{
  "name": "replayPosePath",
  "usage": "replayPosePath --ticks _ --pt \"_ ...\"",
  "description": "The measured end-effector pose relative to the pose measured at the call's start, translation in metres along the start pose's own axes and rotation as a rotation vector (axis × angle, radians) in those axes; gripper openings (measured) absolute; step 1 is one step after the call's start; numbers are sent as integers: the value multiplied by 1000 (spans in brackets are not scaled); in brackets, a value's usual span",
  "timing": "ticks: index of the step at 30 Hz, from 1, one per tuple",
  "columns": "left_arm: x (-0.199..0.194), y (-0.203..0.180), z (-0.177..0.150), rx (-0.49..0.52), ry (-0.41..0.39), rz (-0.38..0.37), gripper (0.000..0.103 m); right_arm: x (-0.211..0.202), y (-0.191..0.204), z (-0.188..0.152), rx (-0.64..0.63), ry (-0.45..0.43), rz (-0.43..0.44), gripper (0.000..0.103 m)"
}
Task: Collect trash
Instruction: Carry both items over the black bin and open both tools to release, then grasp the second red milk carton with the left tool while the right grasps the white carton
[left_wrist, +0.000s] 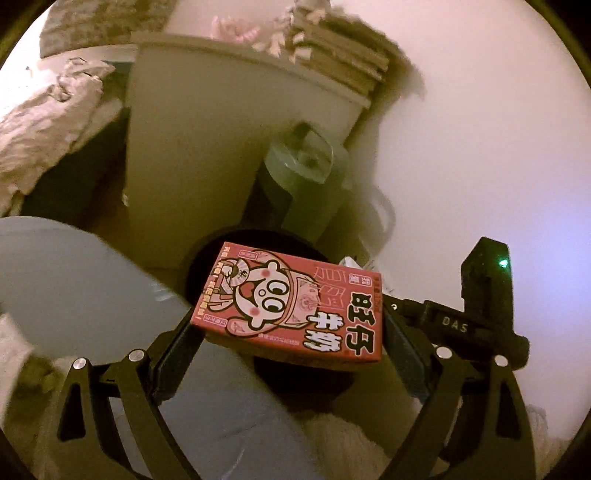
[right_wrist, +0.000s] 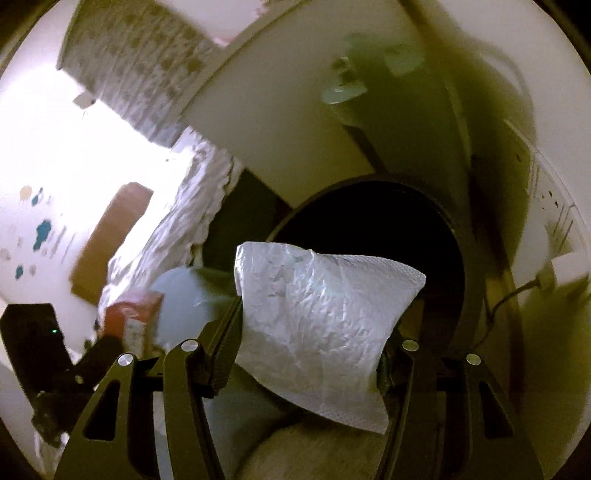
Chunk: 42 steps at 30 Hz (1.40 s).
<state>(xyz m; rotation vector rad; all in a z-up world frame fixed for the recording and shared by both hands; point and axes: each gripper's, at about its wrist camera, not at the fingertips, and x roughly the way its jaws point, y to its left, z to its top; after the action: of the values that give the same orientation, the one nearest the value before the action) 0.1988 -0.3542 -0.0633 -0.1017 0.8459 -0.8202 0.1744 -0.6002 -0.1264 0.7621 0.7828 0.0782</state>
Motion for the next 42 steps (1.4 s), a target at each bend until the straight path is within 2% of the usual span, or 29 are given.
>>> replayPosePath --ticks 6,10,18,25,30,38,42 --pt "40 1 2 17 73 -1 91 37 -21 14 63 -12 11 58" --pt "56 15 1 -47 127 -33 91 53 -28 15 87 -5 1 58" --pt "68 14 3 -24 165 -58 91 54 -38 4 120 6 -1 60" --pt "72 13 5 -16 166 -60 92 51 -38 2 134 10 0 62" --pt "71 14 6 -17 165 -69 93 45 -40 1 143 -8 -2 71" --pt "61 13 4 -43 140 -69 97 17 -39 1 147 -41 1 72" --pt "41 9 1 -48 111 -85 97 1 -34 -1 138 -51 6 72"
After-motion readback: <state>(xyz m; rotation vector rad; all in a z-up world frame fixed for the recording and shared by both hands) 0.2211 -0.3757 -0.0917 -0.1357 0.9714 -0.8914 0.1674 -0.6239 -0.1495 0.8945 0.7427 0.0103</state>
